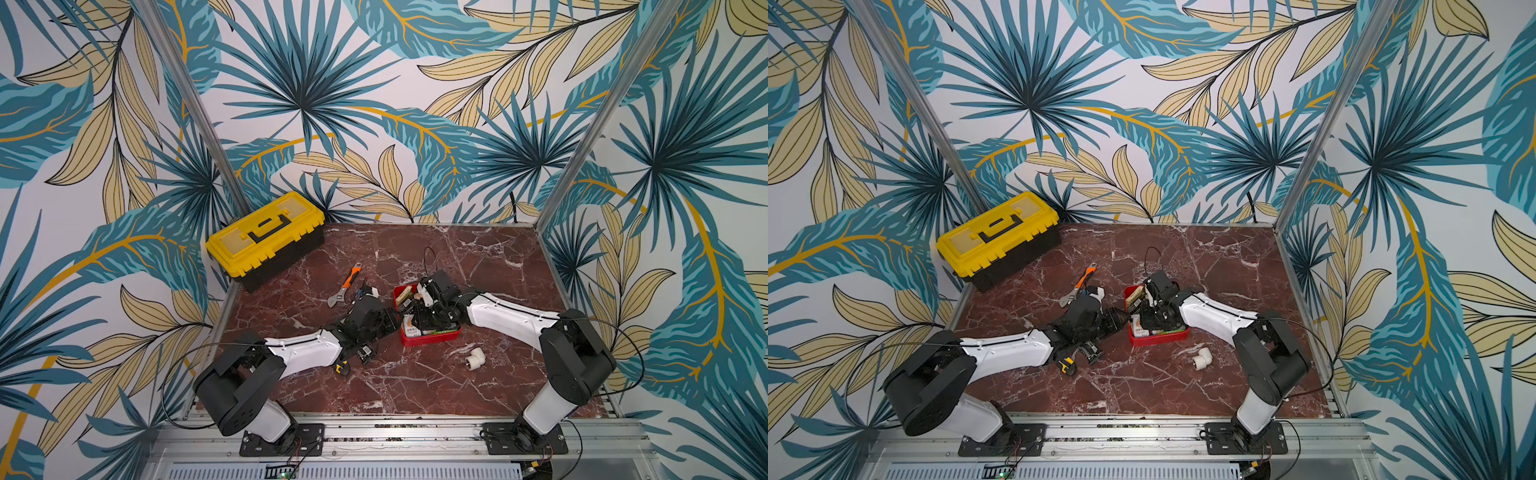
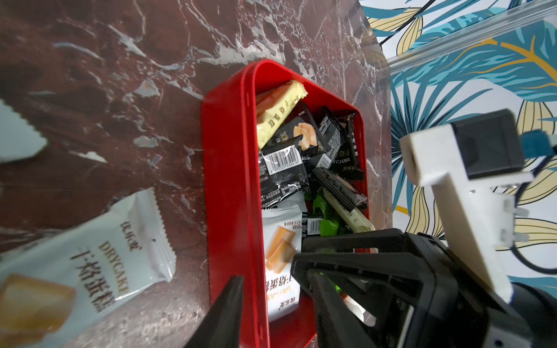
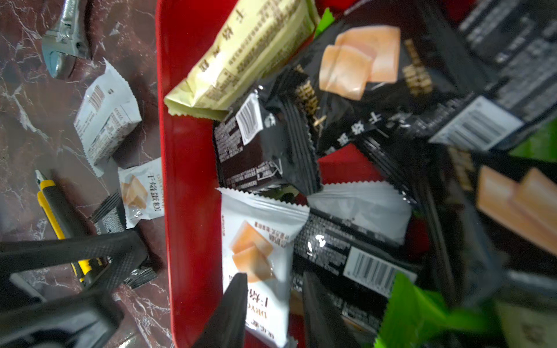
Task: Take the cookies out of the storage box
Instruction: Pick up the cookie from the storage box.
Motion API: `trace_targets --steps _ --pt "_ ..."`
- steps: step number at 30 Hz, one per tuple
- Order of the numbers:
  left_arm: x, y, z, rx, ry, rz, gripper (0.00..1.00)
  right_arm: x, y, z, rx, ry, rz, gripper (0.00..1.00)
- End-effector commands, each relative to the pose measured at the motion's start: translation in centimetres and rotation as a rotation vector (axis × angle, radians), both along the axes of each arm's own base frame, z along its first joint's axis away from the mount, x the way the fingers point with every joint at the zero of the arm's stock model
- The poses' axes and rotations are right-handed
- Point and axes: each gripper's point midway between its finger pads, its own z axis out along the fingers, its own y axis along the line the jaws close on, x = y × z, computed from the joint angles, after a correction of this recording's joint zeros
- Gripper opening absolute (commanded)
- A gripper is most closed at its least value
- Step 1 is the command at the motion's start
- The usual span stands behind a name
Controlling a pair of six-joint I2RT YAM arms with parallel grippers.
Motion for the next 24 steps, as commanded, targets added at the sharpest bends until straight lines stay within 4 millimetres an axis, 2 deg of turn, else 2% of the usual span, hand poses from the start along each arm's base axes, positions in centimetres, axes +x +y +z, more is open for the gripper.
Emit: trace_targets --steps 1,13,24 --pt "0.7 -1.0 0.9 -0.024 -0.025 -0.006 0.40 -0.3 0.1 -1.1 -0.003 0.017 0.019 0.31" --pt "1.1 -1.6 0.2 -0.029 -0.012 -0.016 0.33 -0.3 0.1 -0.7 0.010 0.002 0.018 0.11" --pt "1.7 -2.8 -0.2 -0.031 -0.007 -0.044 0.28 -0.3 -1.0 1.0 0.014 -0.039 -0.018 0.03"
